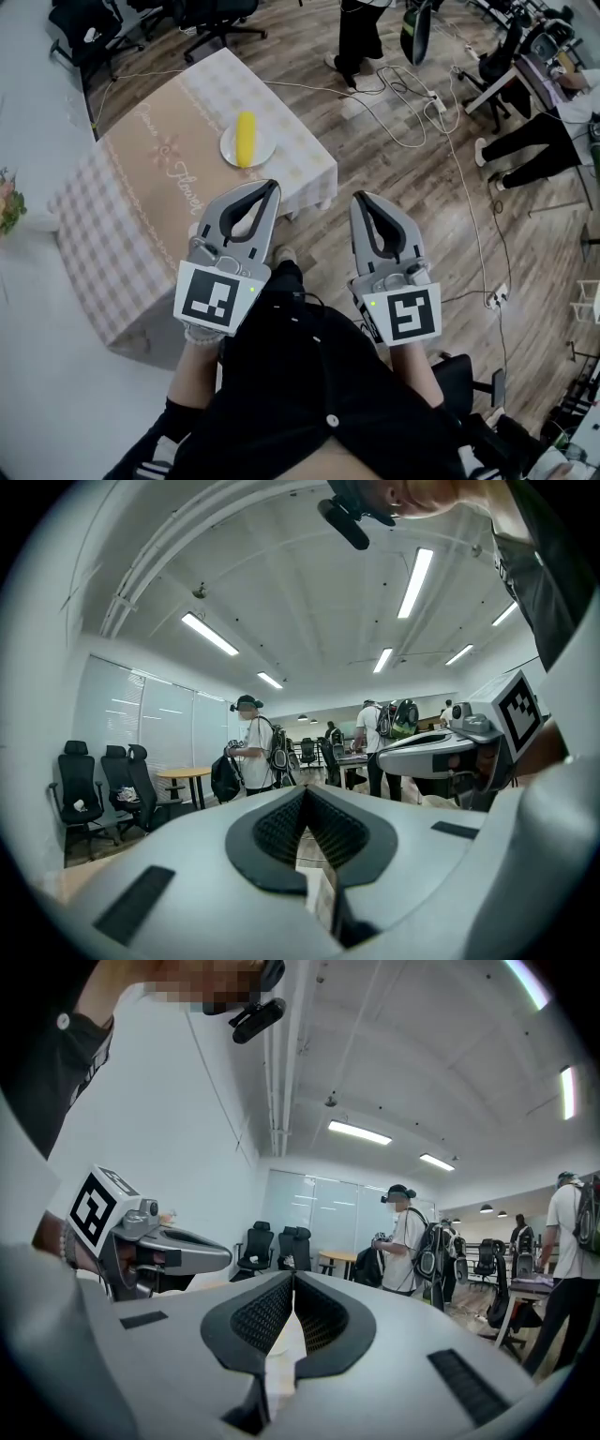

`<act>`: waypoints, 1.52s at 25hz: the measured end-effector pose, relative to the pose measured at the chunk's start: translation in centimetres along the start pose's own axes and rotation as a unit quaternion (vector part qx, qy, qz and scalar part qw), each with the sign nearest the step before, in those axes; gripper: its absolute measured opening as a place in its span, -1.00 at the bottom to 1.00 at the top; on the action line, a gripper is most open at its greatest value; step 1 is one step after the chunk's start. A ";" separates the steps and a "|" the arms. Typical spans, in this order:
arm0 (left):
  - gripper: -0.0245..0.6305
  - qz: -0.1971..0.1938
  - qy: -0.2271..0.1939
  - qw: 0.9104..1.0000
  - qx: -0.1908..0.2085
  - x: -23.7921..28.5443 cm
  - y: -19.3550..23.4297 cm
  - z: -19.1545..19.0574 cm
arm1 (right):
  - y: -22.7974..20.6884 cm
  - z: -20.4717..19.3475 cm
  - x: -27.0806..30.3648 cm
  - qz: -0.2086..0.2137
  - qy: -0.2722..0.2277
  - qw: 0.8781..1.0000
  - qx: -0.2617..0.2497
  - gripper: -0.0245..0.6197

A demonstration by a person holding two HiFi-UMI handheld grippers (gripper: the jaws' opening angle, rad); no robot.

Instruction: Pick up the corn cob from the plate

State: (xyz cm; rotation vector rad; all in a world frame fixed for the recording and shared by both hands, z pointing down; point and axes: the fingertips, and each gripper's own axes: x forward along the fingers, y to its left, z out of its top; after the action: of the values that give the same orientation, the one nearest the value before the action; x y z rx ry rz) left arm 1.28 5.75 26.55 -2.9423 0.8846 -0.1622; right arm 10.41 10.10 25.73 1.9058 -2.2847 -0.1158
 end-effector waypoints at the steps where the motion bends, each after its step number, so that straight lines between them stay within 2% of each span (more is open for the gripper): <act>1: -0.89 0.000 -0.001 1.000 0.000 0.7 0.5 0.1 | -0.4 0.1 0.7 0.002 0.001 1.000 -0.001 -0.79; 8: -0.89 -0.003 0.000 1.000 -0.004 5.4 4.1 -0.1 | -3.0 0.1 5.9 0.003 0.006 1.000 -0.004 -0.79; 11: -0.89 0.002 -0.001 1.000 -0.009 7.2 5.8 -0.3 | -3.9 -0.4 8.0 0.004 0.022 1.000 -0.007 -0.79; 19: -0.89 0.019 -0.001 1.000 -0.010 10.0 9.7 -1.0 | -4.7 -0.2 12.8 0.024 0.005 1.000 -0.008 -0.79; 31: -0.89 0.085 0.008 0.996 -0.017 9.4 15.6 -2.4 | -2.1 -0.1 18.7 0.091 0.000 0.996 -0.008 -0.79; 38: -0.89 0.106 0.015 0.994 -0.021 8.5 17.8 -3.0 | -1.2 -0.1 20.6 0.100 0.005 0.995 -0.016 -0.79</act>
State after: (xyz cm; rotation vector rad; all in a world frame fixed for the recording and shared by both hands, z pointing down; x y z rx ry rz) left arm -1.72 -13.83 28.61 -2.8657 1.2102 -0.1791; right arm 8.00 -10.29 27.19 1.6476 -2.4347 -0.1151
